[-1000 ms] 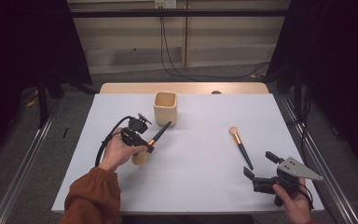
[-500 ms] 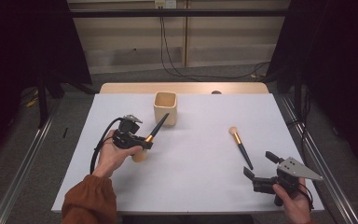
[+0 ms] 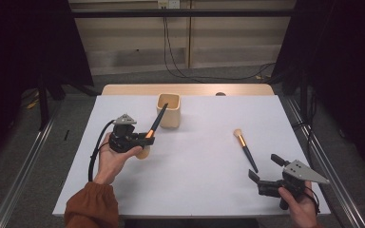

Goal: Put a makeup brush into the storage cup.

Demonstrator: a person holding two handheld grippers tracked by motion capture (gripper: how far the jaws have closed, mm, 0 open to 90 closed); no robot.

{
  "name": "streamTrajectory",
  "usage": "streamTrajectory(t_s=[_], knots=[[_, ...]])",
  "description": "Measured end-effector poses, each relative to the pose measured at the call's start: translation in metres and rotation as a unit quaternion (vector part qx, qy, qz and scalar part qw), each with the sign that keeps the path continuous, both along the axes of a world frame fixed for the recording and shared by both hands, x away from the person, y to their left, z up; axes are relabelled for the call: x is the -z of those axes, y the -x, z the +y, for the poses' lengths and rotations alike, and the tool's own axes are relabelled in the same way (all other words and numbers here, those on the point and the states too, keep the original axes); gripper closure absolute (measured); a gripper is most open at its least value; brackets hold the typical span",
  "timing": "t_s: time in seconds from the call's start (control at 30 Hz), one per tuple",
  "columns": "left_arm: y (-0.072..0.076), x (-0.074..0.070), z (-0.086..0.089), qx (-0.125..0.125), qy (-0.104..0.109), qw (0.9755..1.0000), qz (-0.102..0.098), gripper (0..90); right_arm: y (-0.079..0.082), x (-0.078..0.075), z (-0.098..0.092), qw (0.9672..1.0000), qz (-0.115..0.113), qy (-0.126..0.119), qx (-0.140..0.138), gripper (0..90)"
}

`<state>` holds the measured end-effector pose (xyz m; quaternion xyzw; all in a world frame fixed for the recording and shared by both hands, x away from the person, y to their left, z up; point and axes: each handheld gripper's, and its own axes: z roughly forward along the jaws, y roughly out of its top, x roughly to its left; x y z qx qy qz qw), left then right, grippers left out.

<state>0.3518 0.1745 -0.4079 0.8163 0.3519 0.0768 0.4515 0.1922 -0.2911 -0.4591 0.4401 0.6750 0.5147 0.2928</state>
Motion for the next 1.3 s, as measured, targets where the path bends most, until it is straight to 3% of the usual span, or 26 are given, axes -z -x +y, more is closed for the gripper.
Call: streamTrajectory(t_s=[0.13,0.23,0.33,0.43,0.87,1.3], knots=[[0.003,0.000,0.003,-0.002,0.027,0.9994,-0.021,66.0,0.000,0.000,0.000,1.0000,0.000,0.000,0.000,0.2],[0.004,0.000,0.004,0.018,0.047,0.9982,-0.031,65.9,0.000,0.000,0.000,1.0000,-0.001,-0.001,0.000,0.2],[0.008,-0.001,0.003,0.024,0.059,0.9966,-0.052,65.9,0.000,0.000,0.000,1.0000,-0.001,-0.002,0.001,0.2],[0.010,-0.003,0.002,0.025,0.068,0.9957,-0.058,65.9,0.000,0.000,0.000,1.0000,-0.002,-0.001,0.001,0.2],[0.019,-0.001,-0.010,0.074,0.105,0.9907,-0.044,66.0,0.000,0.000,0.000,1.0000,-0.003,-0.002,-0.002,0.2],[0.029,-0.007,-0.036,0.130,0.113,0.9847,-0.023,66.0,0.000,0.000,0.001,1.0000,-0.003,-0.003,-0.008,0.2]])
